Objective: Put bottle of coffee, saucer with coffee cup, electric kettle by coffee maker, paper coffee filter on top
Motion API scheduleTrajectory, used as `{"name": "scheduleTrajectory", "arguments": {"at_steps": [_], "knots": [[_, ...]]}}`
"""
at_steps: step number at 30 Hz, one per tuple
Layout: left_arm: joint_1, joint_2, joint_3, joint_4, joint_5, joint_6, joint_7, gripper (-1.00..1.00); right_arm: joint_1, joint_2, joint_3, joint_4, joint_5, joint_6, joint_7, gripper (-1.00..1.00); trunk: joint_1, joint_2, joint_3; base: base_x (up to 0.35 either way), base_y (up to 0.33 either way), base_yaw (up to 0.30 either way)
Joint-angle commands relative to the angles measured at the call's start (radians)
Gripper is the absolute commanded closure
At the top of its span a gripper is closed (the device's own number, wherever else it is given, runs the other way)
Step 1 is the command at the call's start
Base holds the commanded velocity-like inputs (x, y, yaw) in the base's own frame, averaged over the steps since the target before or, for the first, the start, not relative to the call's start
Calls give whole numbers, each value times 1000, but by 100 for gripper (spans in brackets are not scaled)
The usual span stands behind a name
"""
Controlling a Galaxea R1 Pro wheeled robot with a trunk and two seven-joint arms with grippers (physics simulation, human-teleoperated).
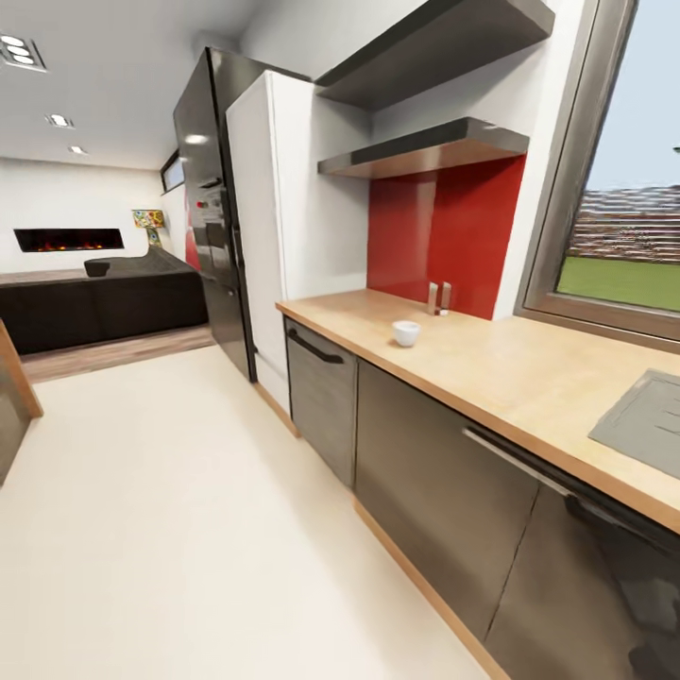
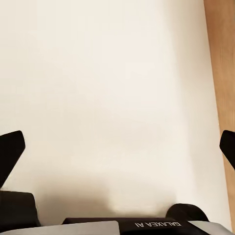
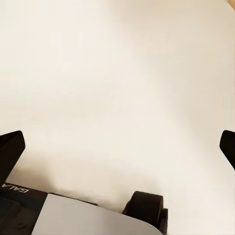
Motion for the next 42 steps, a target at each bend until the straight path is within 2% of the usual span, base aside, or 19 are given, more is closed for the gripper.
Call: {"name": "scheduleTrajectory", "arguments": {"at_steps": [1, 18, 42], "knots": [[0, 0, -8, 0, 10, 3, -3, -100, -1, 1, -8, 0, 11, -8, 6, -100, 0, 0, -1, 249, 230, 9], [0, 0, -8, 0, 10, 3, -3, -100, -1, 1, -8, 0, 11, -8, 6, -100, 0, 0, -1, 246, 231, 1], [0, 0, -8, 0, 10, 3, -3, -100, -1, 1, -8, 0, 11, -8, 6, -100, 0, 0, -1, 186, 255, 0]]}}
